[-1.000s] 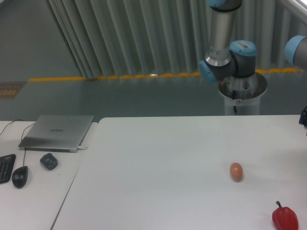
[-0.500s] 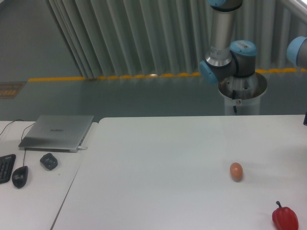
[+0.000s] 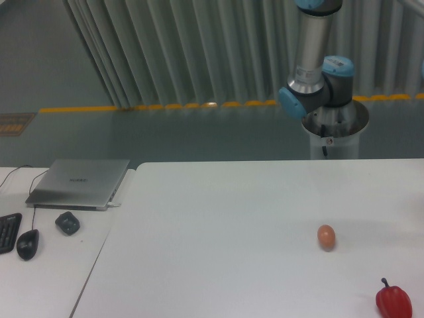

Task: Place the yellow pepper in a basket

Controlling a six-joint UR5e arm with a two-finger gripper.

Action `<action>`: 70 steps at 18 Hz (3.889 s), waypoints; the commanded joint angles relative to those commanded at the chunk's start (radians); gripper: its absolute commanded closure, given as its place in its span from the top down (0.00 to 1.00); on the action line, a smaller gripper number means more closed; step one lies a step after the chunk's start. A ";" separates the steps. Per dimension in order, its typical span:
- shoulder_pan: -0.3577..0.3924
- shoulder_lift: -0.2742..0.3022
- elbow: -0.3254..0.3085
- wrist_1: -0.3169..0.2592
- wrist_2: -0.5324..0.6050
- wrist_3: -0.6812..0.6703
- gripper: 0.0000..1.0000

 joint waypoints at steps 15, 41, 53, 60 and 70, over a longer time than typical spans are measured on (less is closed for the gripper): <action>0.038 -0.058 0.026 -0.046 0.199 0.891 1.00; 0.090 -0.120 -0.012 -0.041 0.190 0.919 1.00; 0.094 -0.143 -0.017 -0.008 0.190 0.905 0.88; 0.092 -0.135 0.030 -0.026 0.193 0.902 0.38; 0.048 -0.101 0.187 -0.072 0.042 0.633 0.36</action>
